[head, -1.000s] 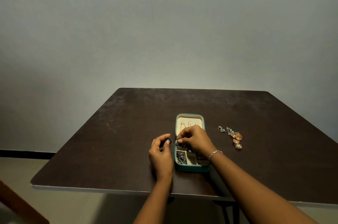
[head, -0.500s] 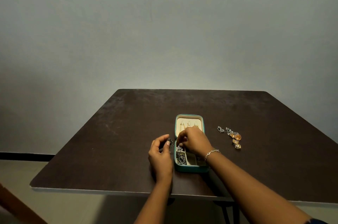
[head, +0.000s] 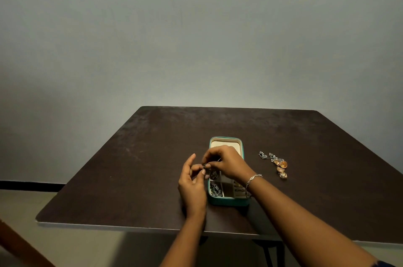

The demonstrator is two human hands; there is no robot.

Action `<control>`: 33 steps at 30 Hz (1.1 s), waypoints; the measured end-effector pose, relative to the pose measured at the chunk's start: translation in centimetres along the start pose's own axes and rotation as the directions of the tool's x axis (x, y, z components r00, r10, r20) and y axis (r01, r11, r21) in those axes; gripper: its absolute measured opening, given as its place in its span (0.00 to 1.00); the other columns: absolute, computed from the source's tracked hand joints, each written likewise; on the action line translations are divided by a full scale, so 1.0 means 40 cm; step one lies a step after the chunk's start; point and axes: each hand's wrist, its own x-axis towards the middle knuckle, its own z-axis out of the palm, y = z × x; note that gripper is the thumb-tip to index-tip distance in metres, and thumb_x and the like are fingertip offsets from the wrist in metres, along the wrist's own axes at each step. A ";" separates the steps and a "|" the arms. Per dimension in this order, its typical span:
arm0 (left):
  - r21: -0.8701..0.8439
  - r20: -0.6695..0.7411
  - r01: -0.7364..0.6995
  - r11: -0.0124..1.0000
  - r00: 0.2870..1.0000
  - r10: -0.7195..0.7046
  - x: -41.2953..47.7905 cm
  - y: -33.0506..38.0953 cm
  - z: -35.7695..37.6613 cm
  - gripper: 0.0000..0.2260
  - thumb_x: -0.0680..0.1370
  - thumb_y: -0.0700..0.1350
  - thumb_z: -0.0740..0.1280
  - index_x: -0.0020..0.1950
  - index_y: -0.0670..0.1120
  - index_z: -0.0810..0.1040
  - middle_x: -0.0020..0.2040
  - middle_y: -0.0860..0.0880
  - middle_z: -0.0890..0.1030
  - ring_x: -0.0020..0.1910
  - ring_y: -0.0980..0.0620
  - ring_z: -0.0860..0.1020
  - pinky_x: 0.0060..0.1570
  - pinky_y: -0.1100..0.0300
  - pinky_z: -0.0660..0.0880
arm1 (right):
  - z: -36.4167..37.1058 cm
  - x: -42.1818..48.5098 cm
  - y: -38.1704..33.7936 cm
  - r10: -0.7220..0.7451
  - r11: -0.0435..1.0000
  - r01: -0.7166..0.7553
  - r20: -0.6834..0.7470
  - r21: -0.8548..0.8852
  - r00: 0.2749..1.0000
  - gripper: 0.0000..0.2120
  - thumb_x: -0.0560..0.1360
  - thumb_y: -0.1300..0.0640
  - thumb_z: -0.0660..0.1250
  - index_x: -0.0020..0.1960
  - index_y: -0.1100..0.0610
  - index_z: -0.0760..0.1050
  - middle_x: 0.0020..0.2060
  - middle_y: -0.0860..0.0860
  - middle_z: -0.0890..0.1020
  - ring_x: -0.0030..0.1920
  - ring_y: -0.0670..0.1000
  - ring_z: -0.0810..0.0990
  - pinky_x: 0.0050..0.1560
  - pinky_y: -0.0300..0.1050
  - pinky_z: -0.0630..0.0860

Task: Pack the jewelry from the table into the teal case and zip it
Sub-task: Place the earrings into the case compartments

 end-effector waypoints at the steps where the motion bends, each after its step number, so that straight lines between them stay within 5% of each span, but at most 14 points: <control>1: 0.016 -0.002 -0.004 1.000 1.000 0.005 -0.002 -0.001 0.000 0.20 0.75 0.27 0.60 0.62 0.47 0.73 0.41 0.47 0.78 0.38 0.58 0.78 0.41 0.68 0.77 | -0.004 0.002 0.003 0.001 1.000 -0.001 -0.007 0.005 1.000 0.05 0.69 0.66 0.70 0.45 0.61 0.81 0.42 0.56 0.84 0.44 0.50 0.81 0.49 0.44 0.78; 8: 0.238 -0.076 -0.027 0.971 0.996 0.047 0.006 -0.020 -0.005 0.17 0.77 0.31 0.56 0.53 0.52 0.75 0.47 0.47 0.78 0.43 0.52 0.75 0.40 0.65 0.69 | -0.043 0.008 0.036 -0.078 0.990 0.082 0.046 -0.113 0.996 0.13 0.69 0.74 0.64 0.44 0.61 0.82 0.42 0.55 0.84 0.42 0.48 0.81 0.48 0.41 0.77; 19: 0.266 -0.060 0.016 0.964 0.998 0.000 0.007 -0.024 0.000 0.16 0.77 0.33 0.57 0.50 0.54 0.74 0.47 0.47 0.78 0.45 0.54 0.76 0.47 0.55 0.74 | -0.039 0.008 0.054 -0.339 0.799 0.433 0.281 -0.418 0.898 0.05 0.68 0.66 0.68 0.41 0.59 0.80 0.39 0.55 0.82 0.41 0.56 0.80 0.40 0.50 0.78; 24: 0.274 -0.053 0.030 0.961 0.998 -0.016 0.010 -0.025 0.000 0.15 0.77 0.33 0.57 0.50 0.53 0.74 0.48 0.46 0.78 0.46 0.53 0.77 0.46 0.58 0.73 | -0.038 -0.002 0.050 -0.323 0.742 0.474 0.367 -0.474 0.872 0.10 0.70 0.68 0.64 0.47 0.61 0.81 0.49 0.57 0.80 0.51 0.57 0.78 0.46 0.49 0.74; 30: 0.278 -0.048 0.028 0.960 0.999 -0.015 0.011 -0.026 -0.002 0.16 0.77 0.33 0.57 0.49 0.55 0.73 0.47 0.47 0.78 0.47 0.53 0.77 0.47 0.55 0.74 | -0.017 -0.013 0.067 -0.307 0.795 0.429 0.325 -0.430 0.894 0.10 0.69 0.69 0.63 0.47 0.61 0.78 0.49 0.56 0.78 0.47 0.56 0.77 0.44 0.47 0.72; 33: 0.288 -0.046 0.010 0.958 0.999 0.003 0.012 -0.022 0.001 0.17 0.77 0.32 0.58 0.48 0.55 0.73 0.45 0.47 0.79 0.46 0.52 0.77 0.46 0.56 0.73 | -0.022 -0.018 0.072 -0.285 0.903 0.324 0.169 -0.283 0.943 0.12 0.65 0.73 0.63 0.44 0.62 0.75 0.43 0.55 0.79 0.42 0.50 0.74 0.43 0.39 0.69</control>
